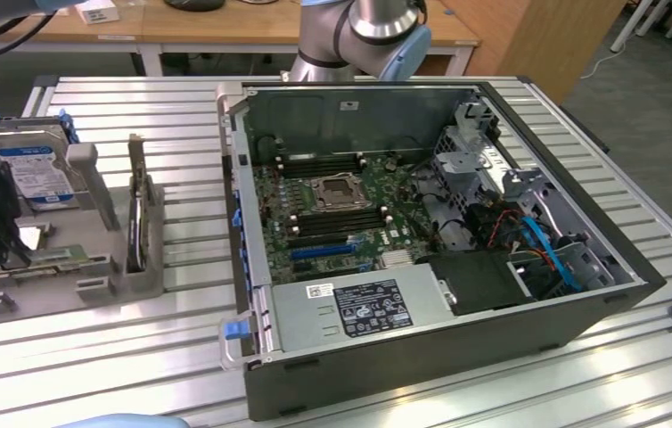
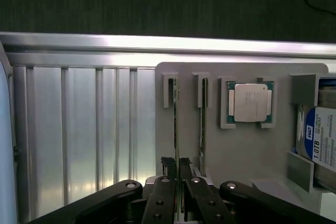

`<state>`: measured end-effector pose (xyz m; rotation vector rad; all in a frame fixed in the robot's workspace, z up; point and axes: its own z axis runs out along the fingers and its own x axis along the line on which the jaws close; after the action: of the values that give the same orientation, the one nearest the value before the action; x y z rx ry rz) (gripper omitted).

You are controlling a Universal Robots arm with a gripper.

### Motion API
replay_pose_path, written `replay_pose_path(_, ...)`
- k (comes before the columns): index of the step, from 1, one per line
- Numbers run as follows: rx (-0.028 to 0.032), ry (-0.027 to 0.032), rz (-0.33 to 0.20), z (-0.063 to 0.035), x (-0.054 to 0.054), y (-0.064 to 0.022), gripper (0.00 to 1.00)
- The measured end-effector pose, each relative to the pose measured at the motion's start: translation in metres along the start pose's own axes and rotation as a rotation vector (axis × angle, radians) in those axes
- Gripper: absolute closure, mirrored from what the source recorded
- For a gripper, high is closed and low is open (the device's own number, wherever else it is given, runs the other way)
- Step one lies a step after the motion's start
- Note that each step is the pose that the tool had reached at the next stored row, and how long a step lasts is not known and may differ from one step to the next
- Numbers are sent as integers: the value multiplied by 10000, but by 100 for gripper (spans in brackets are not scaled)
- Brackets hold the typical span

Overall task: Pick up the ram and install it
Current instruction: 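Pick up the ram and move it above insertion slot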

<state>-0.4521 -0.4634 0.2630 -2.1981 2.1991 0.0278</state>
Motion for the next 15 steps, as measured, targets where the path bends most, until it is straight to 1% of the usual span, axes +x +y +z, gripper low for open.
replay_pose_path(8, -34, 2, 169, -94, -3, -4, 86)
replay_pose_path(15, -33, 3, 394, -178, -6, -6, 86)
